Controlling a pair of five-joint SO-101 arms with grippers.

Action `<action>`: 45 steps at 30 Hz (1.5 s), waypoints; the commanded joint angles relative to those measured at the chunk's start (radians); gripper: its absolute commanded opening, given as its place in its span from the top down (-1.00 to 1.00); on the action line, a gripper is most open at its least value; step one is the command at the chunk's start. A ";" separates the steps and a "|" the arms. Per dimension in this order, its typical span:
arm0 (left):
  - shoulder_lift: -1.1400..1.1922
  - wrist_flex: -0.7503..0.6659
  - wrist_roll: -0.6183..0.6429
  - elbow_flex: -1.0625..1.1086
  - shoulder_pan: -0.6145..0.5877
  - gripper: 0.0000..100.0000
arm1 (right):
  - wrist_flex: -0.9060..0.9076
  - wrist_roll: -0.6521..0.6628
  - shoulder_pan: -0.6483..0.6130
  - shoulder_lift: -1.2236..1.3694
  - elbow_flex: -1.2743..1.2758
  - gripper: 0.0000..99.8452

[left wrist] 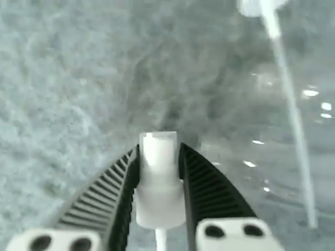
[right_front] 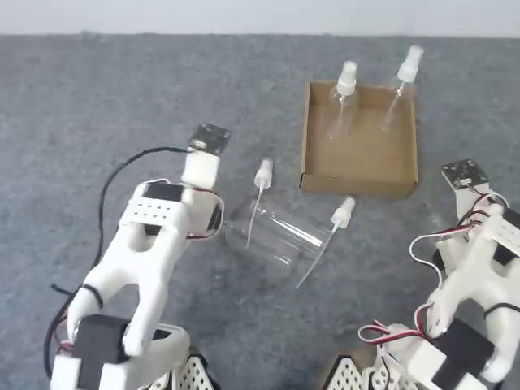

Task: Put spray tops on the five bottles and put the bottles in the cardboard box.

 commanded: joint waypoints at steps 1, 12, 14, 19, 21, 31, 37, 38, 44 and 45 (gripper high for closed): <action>0.060 -0.035 -0.037 -0.061 -0.041 0.78 | -0.030 0.014 0.008 0.002 0.011 0.98; 0.178 -0.032 -0.064 -0.156 -0.084 0.67 | -0.031 0.015 0.008 -0.007 0.017 0.98; 0.172 -0.026 -0.064 -0.171 -0.086 0.67 | -0.031 0.015 0.008 -0.007 0.017 0.98; 0.167 0.031 -0.080 -0.226 -0.089 0.68 | -0.031 0.015 0.008 -0.007 0.017 0.98; 0.169 0.031 -0.087 -0.223 -0.089 0.68 | -0.031 0.015 0.008 -0.007 0.017 0.98; 0.276 -0.014 -0.100 -0.170 -0.089 0.79 | -0.031 0.015 0.010 -0.007 0.017 0.98; 0.150 0.032 -0.078 -0.165 -0.081 0.98 | -0.035 0.008 0.013 -0.007 0.015 0.97; 0.107 0.057 -0.072 -0.165 -0.080 0.98 | -0.048 0.008 0.013 -0.007 0.015 0.97; -0.127 0.153 -0.051 -0.163 -0.080 0.98 | -0.070 0.008 0.010 -0.007 0.012 0.97; -0.152 0.163 -0.028 -0.163 -0.080 0.98 | -0.070 0.006 0.010 -0.007 0.012 0.96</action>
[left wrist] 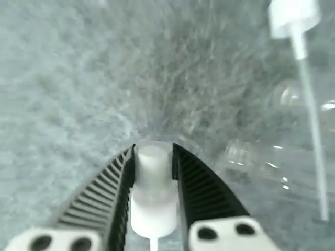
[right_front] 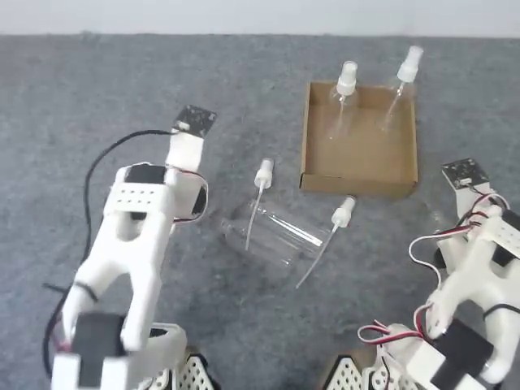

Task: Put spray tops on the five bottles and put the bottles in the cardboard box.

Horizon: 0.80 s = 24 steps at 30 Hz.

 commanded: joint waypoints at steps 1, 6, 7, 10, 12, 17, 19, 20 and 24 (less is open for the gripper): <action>-0.186 0.051 0.068 -0.005 0.006 0.98 | -0.018 -0.005 0.008 -0.002 -0.002 0.92; -0.273 0.048 0.129 0.058 0.084 0.98 | 0.088 -0.035 -0.021 -0.002 -0.072 0.62; -0.287 0.040 0.133 0.085 0.110 0.98 | 0.113 -0.035 -0.028 -0.002 -0.098 0.57; -0.322 -0.023 0.135 0.174 0.164 0.98 | 0.186 -0.038 -0.058 -0.002 -0.190 0.46; -0.339 -0.057 0.135 0.213 0.167 0.98 | 0.245 -0.064 -0.088 0.008 -0.269 0.45; -0.345 -0.066 0.135 0.234 0.147 0.98 | 0.326 -0.166 -0.214 0.044 -0.411 0.45; -0.347 -0.074 0.133 0.245 0.144 0.98 | 0.346 -0.187 -0.260 0.096 -0.446 0.45; -0.351 -0.078 0.133 0.252 0.144 0.98 | 0.346 -0.199 -0.272 0.128 -0.456 0.46; -0.348 -0.103 0.129 0.280 0.144 0.98 | 0.305 -0.212 -0.239 0.240 -0.470 0.46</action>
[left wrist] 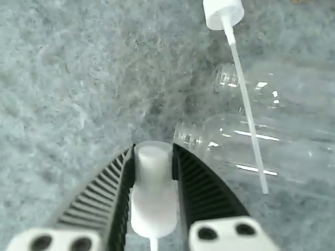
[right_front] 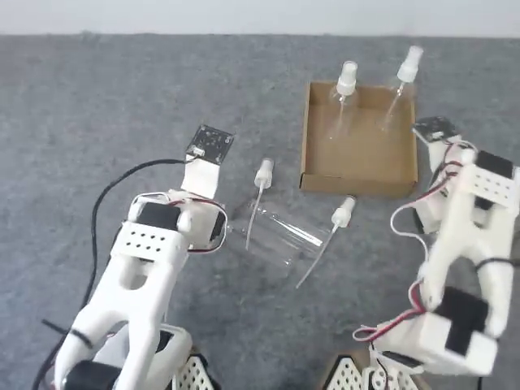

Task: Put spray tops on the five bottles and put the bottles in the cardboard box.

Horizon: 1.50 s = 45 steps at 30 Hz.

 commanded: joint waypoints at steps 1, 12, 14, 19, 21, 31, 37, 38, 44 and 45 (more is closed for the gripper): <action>-0.046 -0.040 0.000 0.004 -0.003 0.98 | -0.039 -0.021 0.036 0.076 -0.068 0.46; -0.044 -0.040 0.000 0.005 -0.003 0.98 | -0.131 0.014 0.094 0.185 -0.063 0.46; -0.044 -0.040 0.000 0.005 -0.003 0.98 | -0.147 0.014 0.094 0.197 -0.057 0.46; -0.043 -0.040 0.000 0.005 -0.003 0.98 | -0.188 0.011 0.090 0.223 -0.058 0.69; -0.043 -0.040 0.000 0.005 -0.003 0.98 | -0.188 0.011 0.091 0.226 -0.058 0.78; -0.052 -0.034 -0.002 -0.019 -0.003 0.98 | -0.079 0.008 0.054 -0.013 -0.075 0.99; -0.100 0.052 0.002 -0.145 -0.003 0.98 | 0.021 -0.130 -0.091 -0.335 -0.072 0.99; -0.130 0.078 0.005 -0.168 -0.003 0.98 | 0.033 -0.163 -0.134 -0.383 -0.072 0.99; -0.445 0.181 0.005 -0.266 -0.005 0.98 | 0.021 -0.348 -0.489 -0.634 0.040 0.99; -0.497 0.189 0.005 -0.278 -0.005 0.98 | -0.002 -0.381 -0.552 -0.674 0.081 0.99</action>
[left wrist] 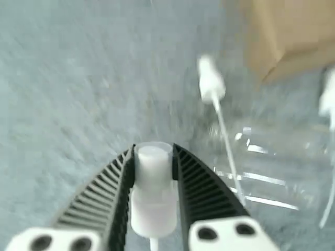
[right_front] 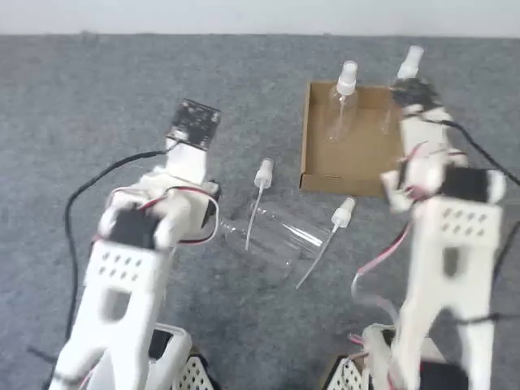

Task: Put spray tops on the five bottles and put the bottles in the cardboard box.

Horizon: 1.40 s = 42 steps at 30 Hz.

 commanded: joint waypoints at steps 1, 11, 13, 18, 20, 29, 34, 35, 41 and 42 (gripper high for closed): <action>-0.287 0.055 0.008 -0.107 -0.008 0.98 | -0.061 -0.146 -0.303 -0.228 0.120 0.99; -0.316 0.060 0.015 -0.344 -0.133 0.98 | -0.401 -0.219 -0.740 -0.446 0.528 0.99; -0.299 0.055 0.075 -0.390 -0.133 0.98 | -0.458 -0.219 -0.780 -0.444 0.577 0.99; -0.253 -0.023 0.221 -0.433 -0.132 0.98 | -0.558 -0.210 -0.823 -0.455 0.647 0.99; -0.244 -0.058 0.272 -0.432 -0.132 0.98 | -0.582 -0.210 -0.832 -0.455 0.660 0.99; -0.255 -0.114 0.399 -0.430 -0.086 0.98 | -0.958 -0.219 -0.937 -0.455 0.799 0.99; -0.255 -0.117 0.399 -0.432 -0.023 0.98 | -1.033 -0.218 -0.964 -0.455 0.856 0.99; -0.253 -0.117 0.399 -0.429 -0.018 0.98 | -1.033 -0.218 -0.966 -0.455 0.856 0.99; -0.258 -0.227 0.399 -0.297 -0.017 0.98 | -1.033 -0.218 -0.966 -0.455 0.859 0.99; -0.258 -0.245 0.399 -0.274 -0.017 0.98 | -1.033 -0.218 -0.966 -0.455 0.861 0.99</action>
